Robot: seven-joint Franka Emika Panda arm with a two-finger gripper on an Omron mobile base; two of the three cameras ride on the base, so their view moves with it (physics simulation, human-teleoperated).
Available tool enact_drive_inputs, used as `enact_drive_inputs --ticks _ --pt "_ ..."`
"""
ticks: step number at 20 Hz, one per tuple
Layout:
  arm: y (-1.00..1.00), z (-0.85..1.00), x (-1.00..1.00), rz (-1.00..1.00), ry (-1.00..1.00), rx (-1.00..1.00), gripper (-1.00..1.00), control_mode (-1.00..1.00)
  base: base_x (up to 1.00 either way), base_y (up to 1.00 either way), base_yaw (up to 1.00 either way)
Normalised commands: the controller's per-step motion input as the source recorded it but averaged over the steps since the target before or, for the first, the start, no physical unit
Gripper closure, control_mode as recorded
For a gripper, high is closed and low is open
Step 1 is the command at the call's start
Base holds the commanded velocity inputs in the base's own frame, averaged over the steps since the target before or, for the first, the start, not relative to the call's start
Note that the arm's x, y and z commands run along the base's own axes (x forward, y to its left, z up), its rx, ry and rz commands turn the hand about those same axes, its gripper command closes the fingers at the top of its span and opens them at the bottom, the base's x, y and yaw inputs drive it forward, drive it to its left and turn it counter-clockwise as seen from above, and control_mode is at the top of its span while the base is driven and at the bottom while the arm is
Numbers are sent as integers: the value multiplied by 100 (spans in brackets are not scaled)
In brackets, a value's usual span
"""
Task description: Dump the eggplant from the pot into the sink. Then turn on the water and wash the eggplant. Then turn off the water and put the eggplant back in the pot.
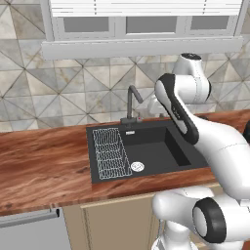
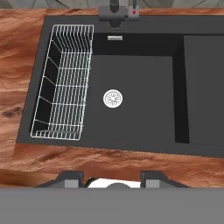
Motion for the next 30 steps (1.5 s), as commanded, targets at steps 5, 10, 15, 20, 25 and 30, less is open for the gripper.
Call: enact_drive_inputs --ticks 5,10,15,20,25,30 --pt "-18 0 -16 0 -11 0 -100 -100 0 0 0" --pt "-76 0 -2 -5 -5 0 -100 -100 0 0 0" --pt "-99 0 0 -10 0 0 -100 -100 0 0 0" --pt "-100 0 0 -9 1 0 -100 -100 0 0 0" --pt "-100 0 0 -8 3 0 -100 -100 0 0 0" --pt "-100 -5 5 -8 6 0 -100 -100 0 0 0"
